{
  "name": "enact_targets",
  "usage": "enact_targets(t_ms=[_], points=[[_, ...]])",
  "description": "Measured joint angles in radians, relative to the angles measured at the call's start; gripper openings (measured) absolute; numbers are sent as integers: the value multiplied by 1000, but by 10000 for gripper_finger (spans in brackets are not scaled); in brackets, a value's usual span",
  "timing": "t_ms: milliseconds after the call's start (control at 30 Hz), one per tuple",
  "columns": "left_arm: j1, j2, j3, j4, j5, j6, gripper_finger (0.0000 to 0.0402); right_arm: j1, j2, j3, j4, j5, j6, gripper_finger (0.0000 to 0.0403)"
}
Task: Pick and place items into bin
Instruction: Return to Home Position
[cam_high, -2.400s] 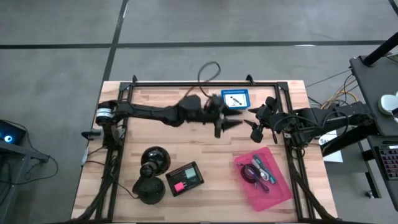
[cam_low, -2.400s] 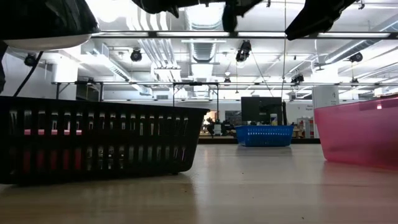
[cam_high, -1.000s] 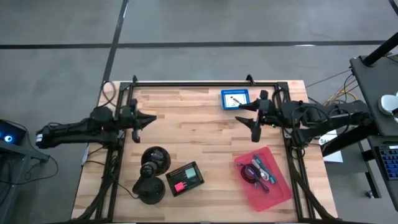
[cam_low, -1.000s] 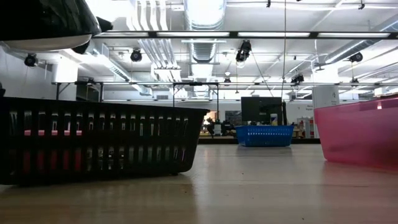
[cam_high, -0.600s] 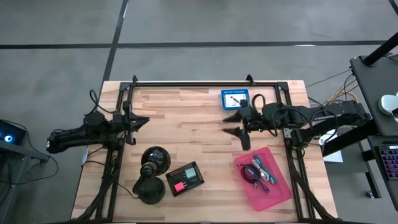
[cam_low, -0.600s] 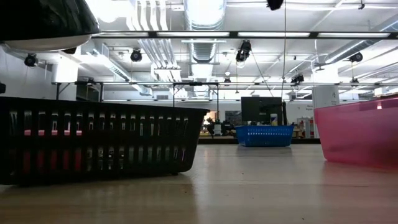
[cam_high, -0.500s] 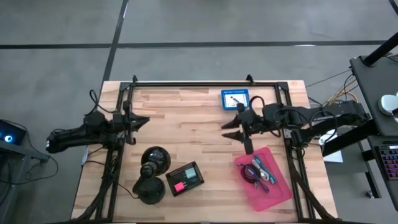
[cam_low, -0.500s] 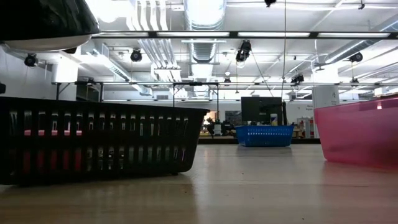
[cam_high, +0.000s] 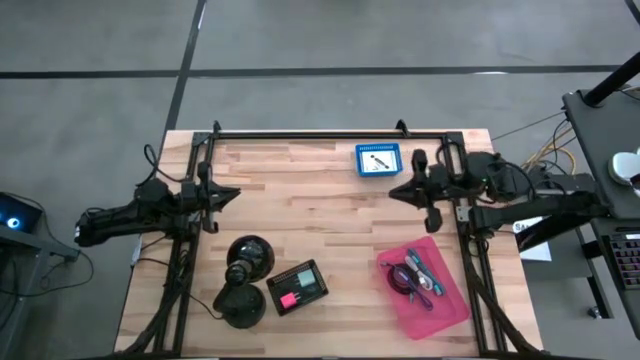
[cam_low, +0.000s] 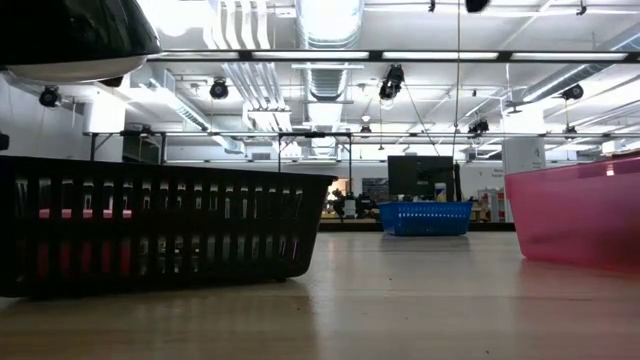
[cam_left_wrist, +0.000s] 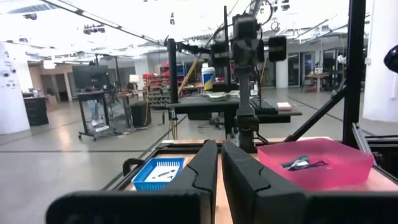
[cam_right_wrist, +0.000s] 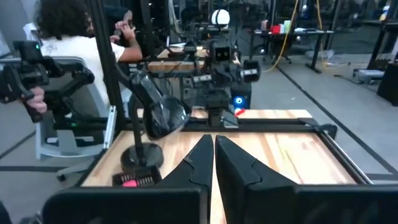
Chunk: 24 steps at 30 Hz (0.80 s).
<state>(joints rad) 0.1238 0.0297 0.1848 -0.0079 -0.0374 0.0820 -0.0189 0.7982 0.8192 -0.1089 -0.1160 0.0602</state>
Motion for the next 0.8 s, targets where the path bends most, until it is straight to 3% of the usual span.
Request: enact_targets(t_ms=[333, 600, 800], points=[[0, 11, 0, -2, 0, 0, 8, -4, -263, -437, 328, 3, 102, 8], [1, 1, 0, -3, 0, -50, 8, -3, -503, -644, 333, 64, 217, 8], [0, -1, 0, -63, 0, -58, 8, -3, -708, -712, 293, 95, 141, 8]])
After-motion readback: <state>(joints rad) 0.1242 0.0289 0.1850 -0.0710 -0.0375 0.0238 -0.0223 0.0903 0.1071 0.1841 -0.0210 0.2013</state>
